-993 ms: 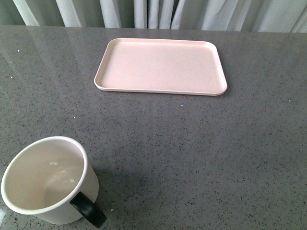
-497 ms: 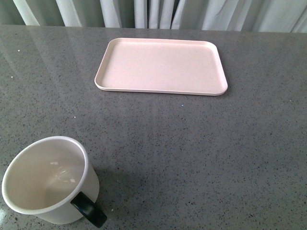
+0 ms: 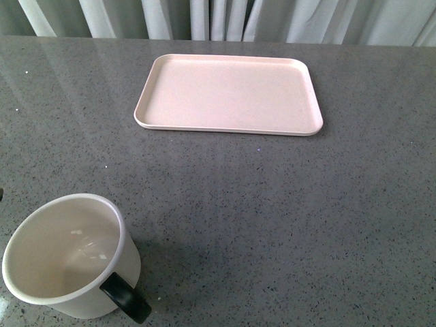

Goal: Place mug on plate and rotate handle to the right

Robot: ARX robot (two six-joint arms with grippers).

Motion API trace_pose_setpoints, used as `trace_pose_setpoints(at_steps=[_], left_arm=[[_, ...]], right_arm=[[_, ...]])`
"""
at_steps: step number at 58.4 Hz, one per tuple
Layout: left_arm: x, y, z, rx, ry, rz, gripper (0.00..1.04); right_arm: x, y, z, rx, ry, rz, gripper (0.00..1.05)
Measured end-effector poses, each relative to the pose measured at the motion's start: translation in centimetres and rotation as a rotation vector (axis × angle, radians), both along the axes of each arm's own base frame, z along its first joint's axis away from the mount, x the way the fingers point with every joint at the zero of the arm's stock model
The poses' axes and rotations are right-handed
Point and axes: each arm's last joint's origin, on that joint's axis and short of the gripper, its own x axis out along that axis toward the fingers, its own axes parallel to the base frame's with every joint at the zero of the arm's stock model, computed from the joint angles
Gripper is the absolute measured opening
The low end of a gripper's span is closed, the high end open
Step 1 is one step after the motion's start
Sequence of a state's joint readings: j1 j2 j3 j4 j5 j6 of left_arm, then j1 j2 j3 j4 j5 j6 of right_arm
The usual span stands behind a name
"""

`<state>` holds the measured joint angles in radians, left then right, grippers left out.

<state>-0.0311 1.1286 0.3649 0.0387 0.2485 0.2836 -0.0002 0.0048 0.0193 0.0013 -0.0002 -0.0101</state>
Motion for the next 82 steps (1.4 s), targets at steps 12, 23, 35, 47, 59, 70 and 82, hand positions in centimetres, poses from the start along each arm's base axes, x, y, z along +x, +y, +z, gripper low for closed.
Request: trace_pose_setpoints(at_steps=[12, 23, 35, 47, 59, 70, 82], left_arm=[[0.7, -0.2, -0.8, 0.009, 0.033, -0.042, 0.96], [1.2, -0.3, -1.2, 0.019, 0.056, -0.072, 0.96], [1.5, -0.9, -1.9, 0.000, 0.095, -0.115, 0.96], [1.8, -1.7, -2.4, -0.038, 0.125, -0.142, 0.96], [2.5, -2.2, -3.2, -0.047, 0.178, -0.155, 0.96], [3.4, -2.3, -3.7, -0.039, 0.213, -0.155, 0.96], [3.8, -2.5, -3.9, -0.032, 0.227, -0.158, 0.83]], right_arm=[[0.0, 0.0, 0.0, 0.000, 0.000, 0.000, 0.96], [0.0, 0.0, 0.0, 0.000, 0.000, 0.000, 0.96], [0.0, 0.0, 0.0, 0.000, 0.000, 0.000, 0.96], [0.0, 0.0, 0.0, 0.000, 0.000, 0.000, 0.96], [0.0, 0.0, 0.0, 0.000, 0.000, 0.000, 0.96], [0.0, 0.0, 0.0, 0.000, 0.000, 0.000, 0.96], [0.0, 0.0, 0.0, 0.000, 0.000, 0.000, 0.96]])
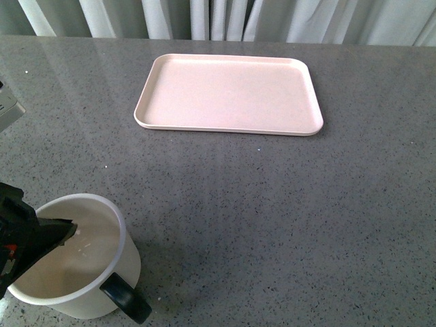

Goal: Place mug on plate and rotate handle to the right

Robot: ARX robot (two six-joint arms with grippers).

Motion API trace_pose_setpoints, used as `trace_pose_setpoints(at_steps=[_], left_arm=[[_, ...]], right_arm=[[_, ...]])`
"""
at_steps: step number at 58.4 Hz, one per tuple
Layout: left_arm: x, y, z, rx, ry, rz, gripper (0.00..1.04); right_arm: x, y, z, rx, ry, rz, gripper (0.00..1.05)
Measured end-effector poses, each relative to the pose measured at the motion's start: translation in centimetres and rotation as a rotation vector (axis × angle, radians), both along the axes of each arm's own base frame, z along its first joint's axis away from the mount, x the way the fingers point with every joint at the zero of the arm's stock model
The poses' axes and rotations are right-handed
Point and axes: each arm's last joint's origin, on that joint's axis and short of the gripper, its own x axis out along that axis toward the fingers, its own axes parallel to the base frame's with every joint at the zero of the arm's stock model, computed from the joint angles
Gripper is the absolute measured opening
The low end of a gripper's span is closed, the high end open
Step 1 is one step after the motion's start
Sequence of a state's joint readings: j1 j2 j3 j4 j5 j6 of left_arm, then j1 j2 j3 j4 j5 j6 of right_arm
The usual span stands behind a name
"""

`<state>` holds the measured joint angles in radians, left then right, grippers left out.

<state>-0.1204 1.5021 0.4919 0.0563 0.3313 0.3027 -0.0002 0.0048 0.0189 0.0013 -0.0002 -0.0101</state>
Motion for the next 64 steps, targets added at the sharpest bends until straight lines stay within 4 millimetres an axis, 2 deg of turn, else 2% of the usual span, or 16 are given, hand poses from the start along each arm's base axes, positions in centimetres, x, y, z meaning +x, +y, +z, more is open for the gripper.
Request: trace_pose_setpoints(at_steps=[2, 7, 33, 50, 56, 64], left_arm=[[0.0, 0.0, 0.0, 0.000, 0.001, -0.001, 0.79], [0.2, -0.1, 0.0, 0.002, 0.008, -0.004, 0.62], [0.2, -0.5, -0.1, 0.006, 0.031, -0.035, 0.03], [-0.1, -0.6, 0.6, 0.008, 0.056, -0.035, 0.02], [0.2, -0.8, 1.7, 0.001, 0.043, -0.032, 0.02], [1.8, -1.5, 3.9, -0.011, -0.005, -0.022, 0.02]], right_arm=[[0.0, 0.0, 0.0, 0.000, 0.000, 0.000, 0.96], [0.0, 0.0, 0.0, 0.000, 0.000, 0.000, 0.96], [0.0, 0.0, 0.0, 0.000, 0.000, 0.000, 0.96], [0.0, 0.0, 0.0, 0.000, 0.000, 0.000, 0.96], [0.0, 0.0, 0.0, 0.000, 0.000, 0.000, 0.96], [0.0, 0.0, 0.0, 0.000, 0.000, 0.000, 0.96]])
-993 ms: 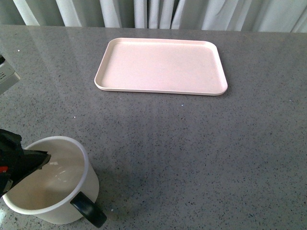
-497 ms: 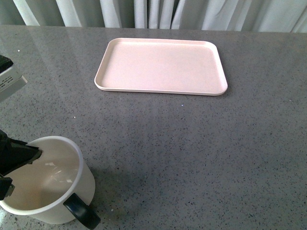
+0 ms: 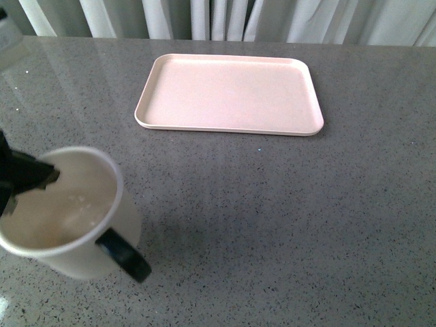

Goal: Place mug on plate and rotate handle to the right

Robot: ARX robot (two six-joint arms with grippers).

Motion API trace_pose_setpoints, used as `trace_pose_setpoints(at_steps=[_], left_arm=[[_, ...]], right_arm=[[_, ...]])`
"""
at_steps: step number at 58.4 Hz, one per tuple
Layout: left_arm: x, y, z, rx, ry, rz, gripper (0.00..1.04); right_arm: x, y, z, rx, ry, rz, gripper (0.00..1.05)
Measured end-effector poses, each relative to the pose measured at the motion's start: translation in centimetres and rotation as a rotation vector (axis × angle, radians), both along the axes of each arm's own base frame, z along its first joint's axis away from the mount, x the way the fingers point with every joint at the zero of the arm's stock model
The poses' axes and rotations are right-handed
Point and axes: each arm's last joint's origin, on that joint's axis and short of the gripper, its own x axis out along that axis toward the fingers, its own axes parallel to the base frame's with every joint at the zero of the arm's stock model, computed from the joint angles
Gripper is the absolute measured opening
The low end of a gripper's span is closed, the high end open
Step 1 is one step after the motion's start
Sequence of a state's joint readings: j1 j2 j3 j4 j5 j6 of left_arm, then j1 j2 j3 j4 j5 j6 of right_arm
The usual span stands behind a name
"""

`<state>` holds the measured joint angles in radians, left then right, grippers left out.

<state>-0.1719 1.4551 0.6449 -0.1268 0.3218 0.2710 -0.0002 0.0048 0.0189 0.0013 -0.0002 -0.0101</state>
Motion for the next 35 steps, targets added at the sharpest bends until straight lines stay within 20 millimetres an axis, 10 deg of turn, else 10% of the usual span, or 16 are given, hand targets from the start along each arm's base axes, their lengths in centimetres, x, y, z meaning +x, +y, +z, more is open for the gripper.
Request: trace_pose_setpoints(at_steps=[35], left_arm=[[15.9, -11.0, 3.0, -0.050, -0.054, -0.115, 0.02]], right_arm=[[0.0, 0.0, 0.0, 0.000, 0.000, 0.000, 0.96]])
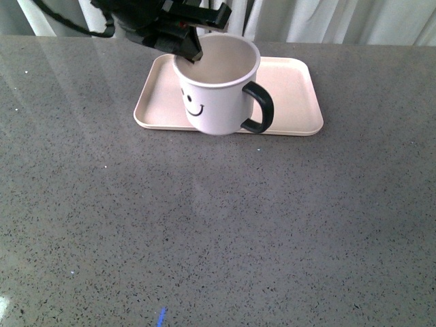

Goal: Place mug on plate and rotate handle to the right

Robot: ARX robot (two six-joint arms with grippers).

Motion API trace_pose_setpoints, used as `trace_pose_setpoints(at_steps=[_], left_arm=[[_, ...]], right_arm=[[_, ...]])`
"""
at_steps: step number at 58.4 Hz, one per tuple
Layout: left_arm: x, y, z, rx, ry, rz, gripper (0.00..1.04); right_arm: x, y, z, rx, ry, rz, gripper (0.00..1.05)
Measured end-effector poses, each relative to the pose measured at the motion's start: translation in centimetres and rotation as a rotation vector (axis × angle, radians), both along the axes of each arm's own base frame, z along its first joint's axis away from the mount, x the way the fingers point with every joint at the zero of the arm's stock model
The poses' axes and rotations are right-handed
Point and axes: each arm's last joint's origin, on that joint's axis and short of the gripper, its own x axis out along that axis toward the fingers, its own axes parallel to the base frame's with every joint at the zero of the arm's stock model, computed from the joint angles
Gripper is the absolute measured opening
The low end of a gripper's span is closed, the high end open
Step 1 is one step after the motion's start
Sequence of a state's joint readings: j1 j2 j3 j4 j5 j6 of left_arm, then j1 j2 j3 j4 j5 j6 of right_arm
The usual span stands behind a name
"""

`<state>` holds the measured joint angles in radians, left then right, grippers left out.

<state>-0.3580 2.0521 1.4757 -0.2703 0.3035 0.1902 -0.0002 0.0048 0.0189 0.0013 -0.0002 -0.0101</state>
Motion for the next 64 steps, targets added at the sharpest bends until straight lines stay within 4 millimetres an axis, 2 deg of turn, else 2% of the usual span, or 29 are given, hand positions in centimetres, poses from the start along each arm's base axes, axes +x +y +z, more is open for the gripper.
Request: trace_pose_setpoints(at_steps=[14, 33, 64], left_arm=[[4.4, -1.7, 0.1, 0.026, 0.003, -0.015, 0.02], [7.8, -3.5, -1.4, 0.062, 0.025, -0.057, 0.02], [10.2, -4.6, -2.8, 0.097, 0.037, -0.079, 0.02]], right_arm=[[0.0, 0.0, 0.0, 0.000, 0.000, 0.000, 0.96], [0.0, 0.0, 0.0, 0.000, 0.000, 0.000, 0.96], [0.0, 0.0, 0.0, 0.000, 0.000, 0.000, 0.96]])
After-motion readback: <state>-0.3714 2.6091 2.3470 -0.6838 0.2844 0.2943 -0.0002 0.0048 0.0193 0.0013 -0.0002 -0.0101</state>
